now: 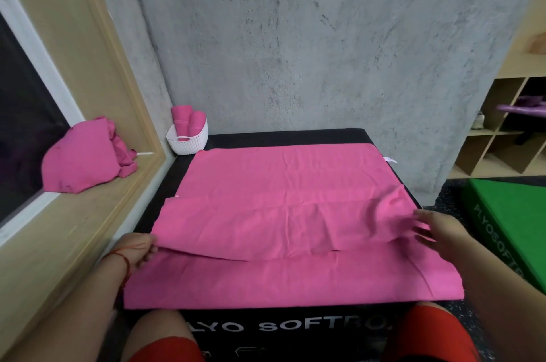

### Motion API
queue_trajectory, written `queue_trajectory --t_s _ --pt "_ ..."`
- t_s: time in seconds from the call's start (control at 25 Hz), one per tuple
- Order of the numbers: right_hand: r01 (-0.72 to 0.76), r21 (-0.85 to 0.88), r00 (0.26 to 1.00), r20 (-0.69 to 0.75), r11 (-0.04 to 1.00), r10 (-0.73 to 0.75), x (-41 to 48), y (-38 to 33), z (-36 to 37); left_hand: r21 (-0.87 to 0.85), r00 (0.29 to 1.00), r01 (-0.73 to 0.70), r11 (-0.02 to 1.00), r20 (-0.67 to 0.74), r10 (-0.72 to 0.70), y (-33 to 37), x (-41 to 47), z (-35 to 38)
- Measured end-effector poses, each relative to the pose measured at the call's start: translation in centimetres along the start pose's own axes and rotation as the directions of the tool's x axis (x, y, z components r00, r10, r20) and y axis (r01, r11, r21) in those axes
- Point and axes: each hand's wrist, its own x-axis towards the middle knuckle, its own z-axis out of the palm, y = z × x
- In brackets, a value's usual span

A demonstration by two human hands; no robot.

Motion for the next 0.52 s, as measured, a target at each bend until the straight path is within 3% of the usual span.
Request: queue_trajectory --t_s 0.16,0.28,0.52 --pt "0.126 0.234 0.992 -0.022 0.964 -0.124 1.6 -4.7 1.1 -0.222 0.998 0.024 0.975 0.055 -0.012 5.5 0.6 -0.6" --pt "0.18 0.38 0.981 -0.002 0.907 -0.194 2.3 -9.4 2.7 -0.443 0.998 -0.007 0.897 0.054 0.035 10.5 1.9 -1.2" --pt "0.229 0.457 0.958 0.053 0.86 -0.283 6.6 -17.4 7.1 -0.655 0.992 -0.015 0.755 0.087 0.096 19.2 7.3 -0.5"
